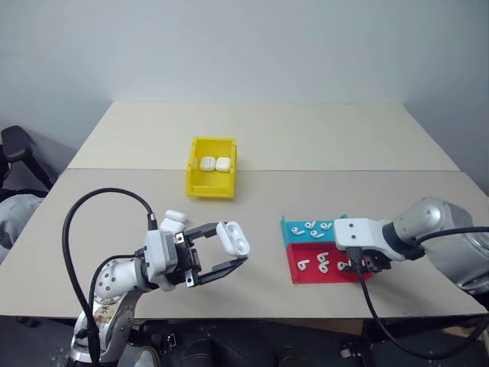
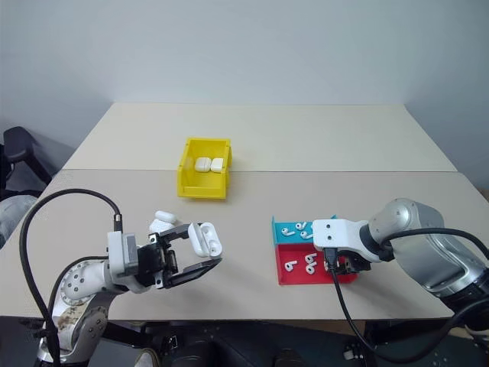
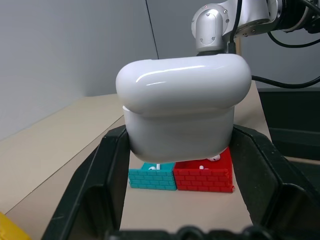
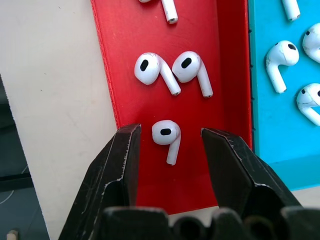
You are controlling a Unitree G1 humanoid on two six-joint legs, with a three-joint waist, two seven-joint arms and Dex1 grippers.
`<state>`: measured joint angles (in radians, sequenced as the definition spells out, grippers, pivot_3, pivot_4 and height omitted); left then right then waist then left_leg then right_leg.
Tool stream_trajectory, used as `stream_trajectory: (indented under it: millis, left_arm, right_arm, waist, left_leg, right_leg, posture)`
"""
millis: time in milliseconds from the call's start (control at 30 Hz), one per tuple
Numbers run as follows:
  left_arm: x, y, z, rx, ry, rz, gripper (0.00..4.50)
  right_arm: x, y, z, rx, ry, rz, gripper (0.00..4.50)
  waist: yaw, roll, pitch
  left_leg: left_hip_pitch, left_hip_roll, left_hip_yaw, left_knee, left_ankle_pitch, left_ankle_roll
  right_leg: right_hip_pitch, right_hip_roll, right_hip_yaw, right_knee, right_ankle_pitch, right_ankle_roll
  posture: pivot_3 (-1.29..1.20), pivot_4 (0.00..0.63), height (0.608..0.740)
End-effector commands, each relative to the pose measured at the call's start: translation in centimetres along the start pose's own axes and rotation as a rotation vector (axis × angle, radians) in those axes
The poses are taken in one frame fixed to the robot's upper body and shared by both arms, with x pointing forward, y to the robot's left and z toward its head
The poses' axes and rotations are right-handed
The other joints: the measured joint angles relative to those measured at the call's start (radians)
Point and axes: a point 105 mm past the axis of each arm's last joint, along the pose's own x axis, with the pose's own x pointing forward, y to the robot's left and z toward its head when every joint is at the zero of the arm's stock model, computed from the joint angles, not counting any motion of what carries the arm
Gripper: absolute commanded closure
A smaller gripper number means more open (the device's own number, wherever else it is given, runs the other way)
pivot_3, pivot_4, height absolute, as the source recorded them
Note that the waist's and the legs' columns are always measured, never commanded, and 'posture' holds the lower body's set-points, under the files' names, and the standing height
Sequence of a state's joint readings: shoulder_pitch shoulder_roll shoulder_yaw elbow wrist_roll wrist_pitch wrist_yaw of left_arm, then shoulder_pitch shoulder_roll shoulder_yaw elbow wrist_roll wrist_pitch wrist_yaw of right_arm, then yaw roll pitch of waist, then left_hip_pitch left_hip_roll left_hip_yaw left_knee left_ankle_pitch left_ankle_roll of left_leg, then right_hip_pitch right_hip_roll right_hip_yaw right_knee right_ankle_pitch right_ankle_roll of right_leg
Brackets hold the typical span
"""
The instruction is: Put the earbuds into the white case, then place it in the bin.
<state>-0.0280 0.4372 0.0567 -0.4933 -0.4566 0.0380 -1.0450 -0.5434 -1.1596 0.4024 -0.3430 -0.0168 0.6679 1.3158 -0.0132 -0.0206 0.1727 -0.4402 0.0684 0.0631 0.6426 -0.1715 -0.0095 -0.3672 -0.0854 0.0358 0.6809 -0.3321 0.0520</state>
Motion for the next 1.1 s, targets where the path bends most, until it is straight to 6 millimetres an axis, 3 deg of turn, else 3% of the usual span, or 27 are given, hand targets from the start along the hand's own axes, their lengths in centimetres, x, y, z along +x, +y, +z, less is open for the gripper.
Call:
stream_trajectory:
  millis: [33, 1100]
  left_arm:
    - [0.2, -0.2, 1.0, 0.035, -0.031, -0.008, 1.77]
    - [-0.2, 0.1, 0.9, 0.057, 0.006, 0.004, 1.77]
  right_arm:
    - [-0.3, -0.3, 0.2, -0.037, 0.003, -0.012, 2.15]
    - [1.2, 0.0, -0.6, -0.058, 0.022, 0.012, 2.15]
  waist:
    - [0.0, 0.0, 0.0]
    - [0.0, 0.0, 0.0]
  left_leg:
    - [0.0, 0.0, 0.0, 0.0, 0.0, 0.0]
    - [0.0, 0.0, 0.0, 0.0, 0.0, 0.0]
  right_leg:
    - [0.0, 0.0, 0.0, 0.0, 0.0, 0.0]
    - [0.0, 0.0, 0.0, 0.0, 0.0, 0.0]
  posture:
    - [0.0, 0.15, 0.74]
    - [0.0, 0.15, 0.74]
